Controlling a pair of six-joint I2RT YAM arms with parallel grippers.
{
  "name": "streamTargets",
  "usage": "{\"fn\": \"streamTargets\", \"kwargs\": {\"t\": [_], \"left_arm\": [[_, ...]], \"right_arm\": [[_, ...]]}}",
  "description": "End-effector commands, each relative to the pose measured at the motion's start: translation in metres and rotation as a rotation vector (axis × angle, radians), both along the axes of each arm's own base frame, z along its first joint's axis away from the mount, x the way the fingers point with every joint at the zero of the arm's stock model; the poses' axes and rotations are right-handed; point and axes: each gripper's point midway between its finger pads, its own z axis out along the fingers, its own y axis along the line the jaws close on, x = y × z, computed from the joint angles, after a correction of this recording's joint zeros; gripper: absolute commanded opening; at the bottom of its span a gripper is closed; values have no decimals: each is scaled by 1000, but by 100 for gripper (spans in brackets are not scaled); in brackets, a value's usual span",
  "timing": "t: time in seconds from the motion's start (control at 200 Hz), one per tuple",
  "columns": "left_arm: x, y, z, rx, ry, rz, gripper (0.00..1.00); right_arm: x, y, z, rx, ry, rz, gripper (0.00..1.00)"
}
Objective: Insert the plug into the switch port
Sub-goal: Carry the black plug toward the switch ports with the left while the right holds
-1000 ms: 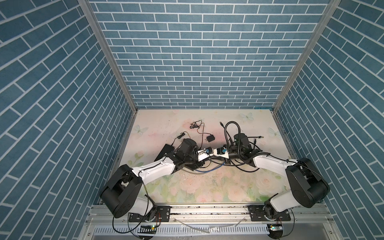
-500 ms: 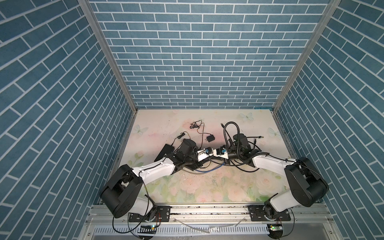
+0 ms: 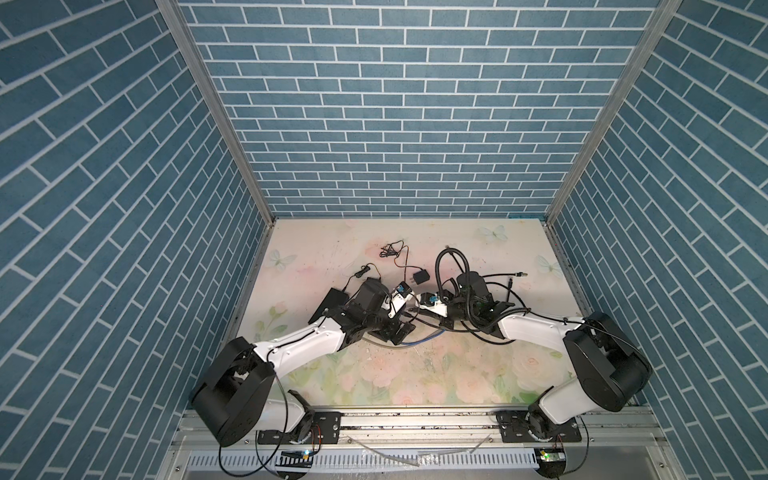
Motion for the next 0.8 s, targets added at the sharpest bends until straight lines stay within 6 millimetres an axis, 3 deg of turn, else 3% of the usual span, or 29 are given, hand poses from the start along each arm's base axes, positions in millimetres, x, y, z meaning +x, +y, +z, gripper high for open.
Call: {"fn": "streamTargets", "kwargs": {"t": [0.0,0.085,0.165,0.645,0.795], "left_arm": [[12,28,-4,12,9,217,100],[21,57,-13,68,0,396,100],[19,66,-22,111,28,418,100],[6,63,-69,266,190,345,97],[12,55,-64,246,189,335,90]], "right_arm": [[8,-6,-22,-43,44,-141,0],[6,-3,-30,-57,46,-156,0],[3,0,-37,-70,44,-161,0],[-1,5,-44,-48,43,-190,0],[-3,6,-44,-44,45,-183,0]]}}
